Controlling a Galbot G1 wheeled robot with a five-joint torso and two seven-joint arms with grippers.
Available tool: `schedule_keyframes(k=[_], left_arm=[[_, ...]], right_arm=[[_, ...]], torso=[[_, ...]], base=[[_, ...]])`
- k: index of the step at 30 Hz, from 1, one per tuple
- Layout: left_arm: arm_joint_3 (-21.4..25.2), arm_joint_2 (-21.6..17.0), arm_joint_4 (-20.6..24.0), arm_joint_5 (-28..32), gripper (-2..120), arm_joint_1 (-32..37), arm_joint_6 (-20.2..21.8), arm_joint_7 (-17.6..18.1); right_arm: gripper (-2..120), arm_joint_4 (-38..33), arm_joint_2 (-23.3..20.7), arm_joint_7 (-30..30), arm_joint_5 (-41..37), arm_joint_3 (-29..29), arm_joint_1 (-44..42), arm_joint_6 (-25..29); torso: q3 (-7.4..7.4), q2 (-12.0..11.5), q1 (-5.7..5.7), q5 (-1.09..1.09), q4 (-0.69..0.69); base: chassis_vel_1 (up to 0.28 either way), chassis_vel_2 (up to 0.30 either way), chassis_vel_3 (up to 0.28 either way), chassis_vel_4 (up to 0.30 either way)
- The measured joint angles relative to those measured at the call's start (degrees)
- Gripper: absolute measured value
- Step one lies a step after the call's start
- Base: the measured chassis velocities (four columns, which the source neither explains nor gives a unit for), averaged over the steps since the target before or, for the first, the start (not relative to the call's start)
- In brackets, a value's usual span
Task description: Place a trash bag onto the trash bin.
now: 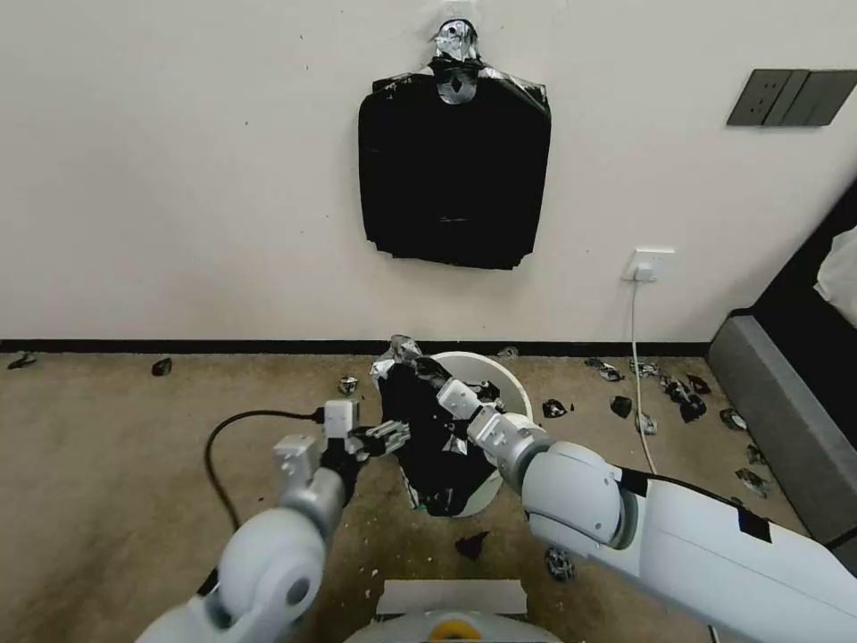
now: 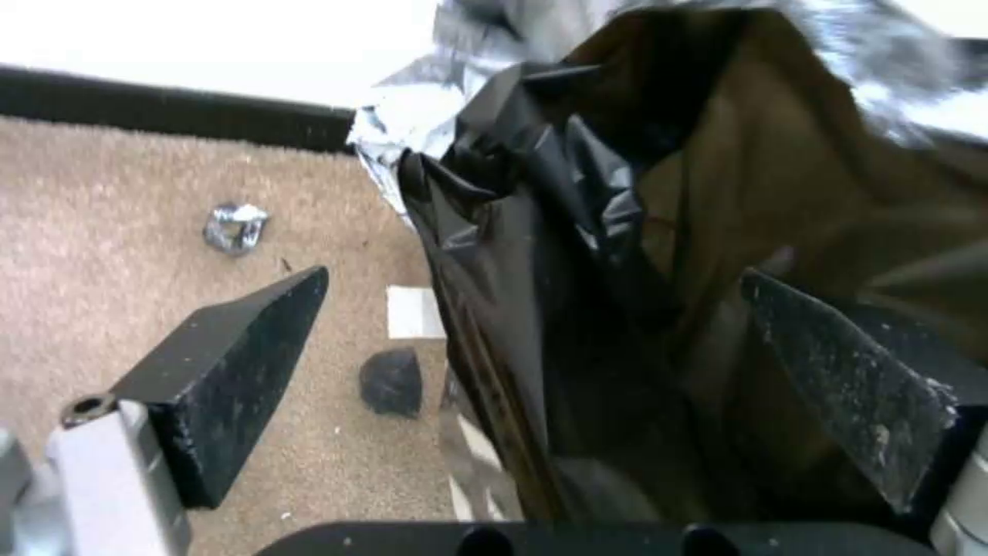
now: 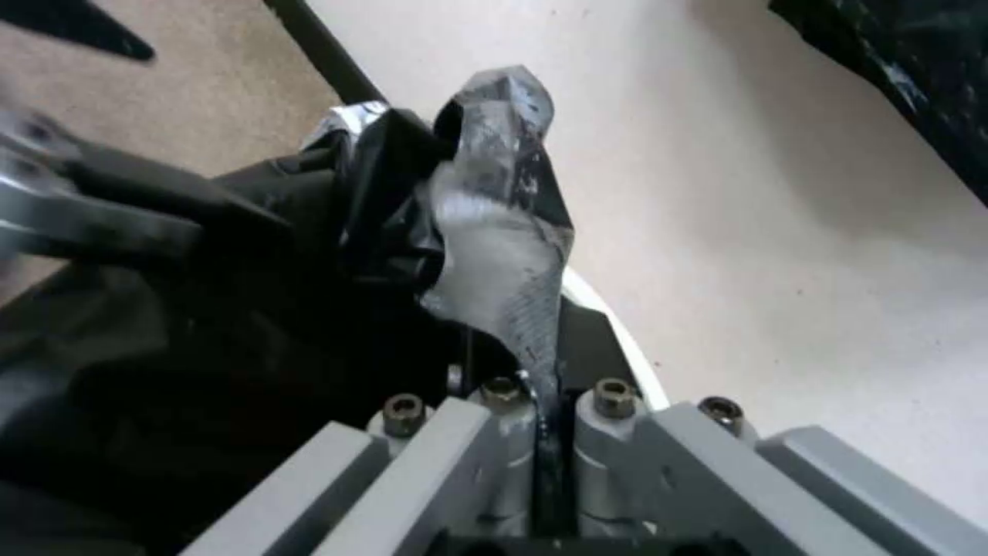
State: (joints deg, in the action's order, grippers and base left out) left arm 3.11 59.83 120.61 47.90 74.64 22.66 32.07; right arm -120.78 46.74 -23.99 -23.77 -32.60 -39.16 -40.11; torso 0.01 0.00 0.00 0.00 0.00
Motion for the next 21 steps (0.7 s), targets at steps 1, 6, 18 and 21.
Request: schedule_keyframes(k=[1, 6, 18, 21], left_arm=[[-1.27, 0.57, -1.50, 1.60, 100, -2.32, 0.54, 2.06], [-4.20, 2.21, -5.06, 7.07, 100, -8.30, 2.68, 7.90], [-8.43, 5.25, -9.76, 16.52, 100, -14.75, 8.90, 17.47], [-8.71, 6.15, -10.49, 19.17, 92, -15.98, 10.88, 19.75]], right_arm=[[0, 0.02, -0.24, -0.01, -0.02, 0.24, -0.20, 0.11], [0, 0.11, -0.95, -0.01, -0.02, 0.62, -0.64, 0.47], [0, 0.68, -0.91, -0.12, -0.02, 1.09, -0.87, 0.94], [0, 0.72, -0.96, -0.15, -0.02, 1.22, -0.97, 1.08]], torso=[[0.00, 0.00, 0.00, 0.00, 0.00], [0.00, 0.00, 0.00, 0.01, -0.01], [0.00, 0.00, 0.00, 0.00, 0.00], [0.00, 0.00, 0.00, 0.00, 0.00]], base=[[0.000, 0.000, 0.000, 0.000], [0.000, 0.000, 0.000, 0.000], [0.000, 0.000, 0.000, 0.000], [0.000, 0.000, 0.000, 0.000]])
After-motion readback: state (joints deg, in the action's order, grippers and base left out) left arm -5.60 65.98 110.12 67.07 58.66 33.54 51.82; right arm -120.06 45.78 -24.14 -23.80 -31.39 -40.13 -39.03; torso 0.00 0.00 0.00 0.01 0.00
